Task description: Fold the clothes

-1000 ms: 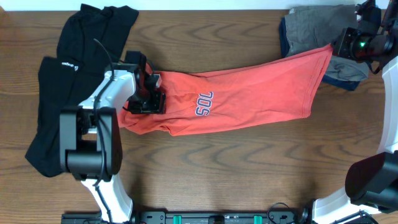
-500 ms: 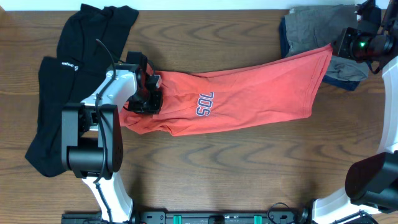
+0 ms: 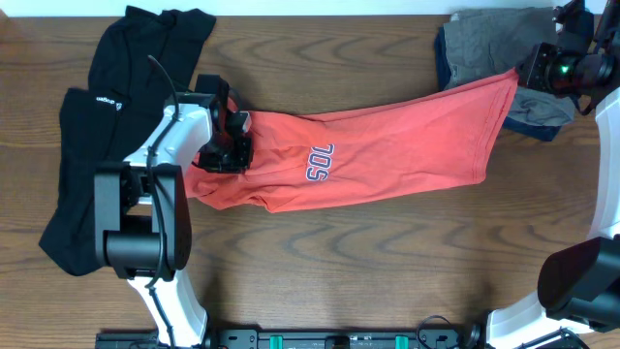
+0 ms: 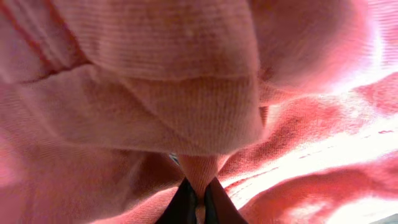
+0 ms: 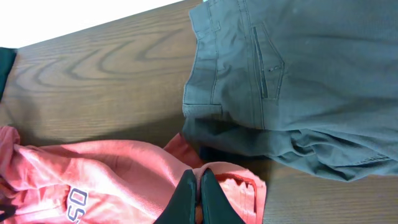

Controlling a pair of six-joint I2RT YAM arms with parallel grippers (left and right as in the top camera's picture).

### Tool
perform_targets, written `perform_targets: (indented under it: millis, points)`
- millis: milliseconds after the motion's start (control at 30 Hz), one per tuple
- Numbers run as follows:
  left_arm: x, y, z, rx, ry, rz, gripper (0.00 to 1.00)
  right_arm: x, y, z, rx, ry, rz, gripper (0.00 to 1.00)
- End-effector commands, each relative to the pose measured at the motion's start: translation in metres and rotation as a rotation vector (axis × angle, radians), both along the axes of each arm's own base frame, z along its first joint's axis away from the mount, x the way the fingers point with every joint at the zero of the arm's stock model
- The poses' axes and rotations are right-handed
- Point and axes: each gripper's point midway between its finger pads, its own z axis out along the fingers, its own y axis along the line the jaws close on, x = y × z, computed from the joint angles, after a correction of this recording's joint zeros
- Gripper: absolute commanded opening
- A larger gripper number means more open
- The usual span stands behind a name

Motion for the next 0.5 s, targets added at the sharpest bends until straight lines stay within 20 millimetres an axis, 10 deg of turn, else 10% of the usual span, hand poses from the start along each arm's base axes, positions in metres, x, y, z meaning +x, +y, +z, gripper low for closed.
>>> perform_targets:
  millis: [0,467]
  points:
    - [0.013,-0.003,0.03,-0.012,-0.089,-0.005,0.06,0.003,0.003,0.008,-0.021,-0.026,0.021,0.01]
    - [0.022,-0.004,0.101,-0.027,-0.293,-0.005,0.06,0.003,0.003,0.008,-0.02,-0.026,0.022,0.01]
